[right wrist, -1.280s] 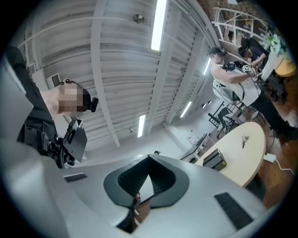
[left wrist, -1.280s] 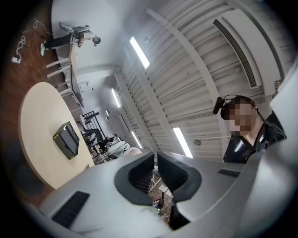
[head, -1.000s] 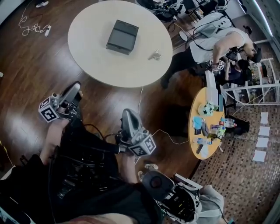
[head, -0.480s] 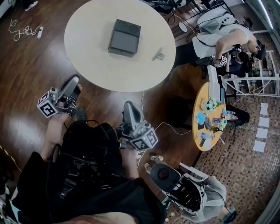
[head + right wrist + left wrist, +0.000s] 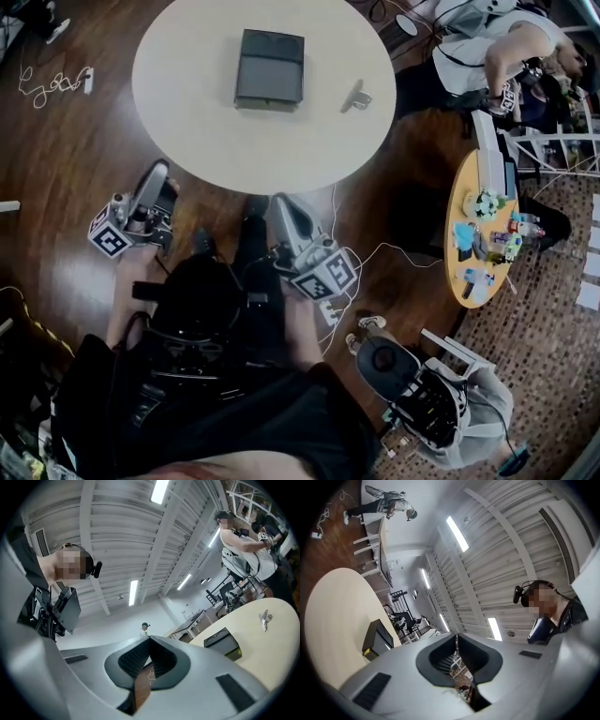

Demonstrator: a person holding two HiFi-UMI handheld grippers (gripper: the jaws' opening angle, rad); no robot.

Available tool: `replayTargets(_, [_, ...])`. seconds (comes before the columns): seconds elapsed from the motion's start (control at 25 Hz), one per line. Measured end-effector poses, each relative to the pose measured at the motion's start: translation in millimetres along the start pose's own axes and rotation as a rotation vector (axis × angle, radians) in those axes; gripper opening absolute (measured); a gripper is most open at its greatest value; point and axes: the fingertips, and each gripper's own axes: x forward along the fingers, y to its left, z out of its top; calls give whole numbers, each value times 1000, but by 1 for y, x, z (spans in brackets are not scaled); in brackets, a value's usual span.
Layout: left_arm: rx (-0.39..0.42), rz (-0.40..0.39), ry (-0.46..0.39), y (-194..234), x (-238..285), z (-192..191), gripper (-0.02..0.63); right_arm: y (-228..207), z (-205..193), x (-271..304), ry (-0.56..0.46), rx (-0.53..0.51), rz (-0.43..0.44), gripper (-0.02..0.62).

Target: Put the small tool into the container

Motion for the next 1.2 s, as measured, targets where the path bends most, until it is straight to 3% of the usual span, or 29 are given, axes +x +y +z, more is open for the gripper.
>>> replayTargets(0.12, [-12,21,-5,14,25,-6,6,-39,3,14,28,7,16,-17])
replayTargets(0.16, [-15,32,-8,21,36,-9,6,-53,5,19,45,-4,21,29])
replayTargets(0.44, [57,123,46,67,115,-31,7,-155,8,57,224,-158,77,141])
replayTargets(0.64, [94,208,83,91,138,-53,6,-202,-33,72,422,-324,166,146])
replayTargets(0.84, [124,279,114,118,140,-60,7,-222,-88,80,614,-507,236,147])
replayTargets(1.04, [203,377,228,178,147,-65,8,-245,-134,93,783,-653,244,147])
replayTargets(1.2, [135,287,289,224,181,-78,8,-261,-157,115,881,-780,247,147])
